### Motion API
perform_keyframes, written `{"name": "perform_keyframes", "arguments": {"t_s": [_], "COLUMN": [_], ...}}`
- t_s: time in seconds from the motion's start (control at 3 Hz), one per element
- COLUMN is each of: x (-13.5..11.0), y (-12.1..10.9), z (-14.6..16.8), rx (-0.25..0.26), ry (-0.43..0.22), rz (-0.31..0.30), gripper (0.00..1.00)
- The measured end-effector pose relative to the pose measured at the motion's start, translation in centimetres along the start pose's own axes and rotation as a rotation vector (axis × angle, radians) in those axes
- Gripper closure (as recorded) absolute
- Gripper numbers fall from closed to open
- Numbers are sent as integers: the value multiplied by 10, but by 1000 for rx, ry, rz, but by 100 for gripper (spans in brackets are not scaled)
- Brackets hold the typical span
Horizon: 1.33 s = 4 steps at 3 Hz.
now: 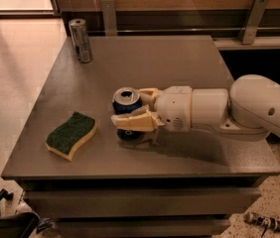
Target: Move pepsi can near sponge
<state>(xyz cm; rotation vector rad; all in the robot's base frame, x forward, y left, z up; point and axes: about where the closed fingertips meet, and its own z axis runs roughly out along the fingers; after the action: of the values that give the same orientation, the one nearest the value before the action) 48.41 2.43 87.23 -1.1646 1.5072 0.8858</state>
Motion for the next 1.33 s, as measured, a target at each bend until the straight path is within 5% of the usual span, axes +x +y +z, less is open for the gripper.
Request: {"name": "perform_keyframes", "arguments": {"t_s": [0.33,1.33], "x": [0,-3], "y": [3,5], "z": [1,3], "rx": [-5,-12], "ry": [-1,1], "rz": [-4,-8], "gripper": [86,17]}}
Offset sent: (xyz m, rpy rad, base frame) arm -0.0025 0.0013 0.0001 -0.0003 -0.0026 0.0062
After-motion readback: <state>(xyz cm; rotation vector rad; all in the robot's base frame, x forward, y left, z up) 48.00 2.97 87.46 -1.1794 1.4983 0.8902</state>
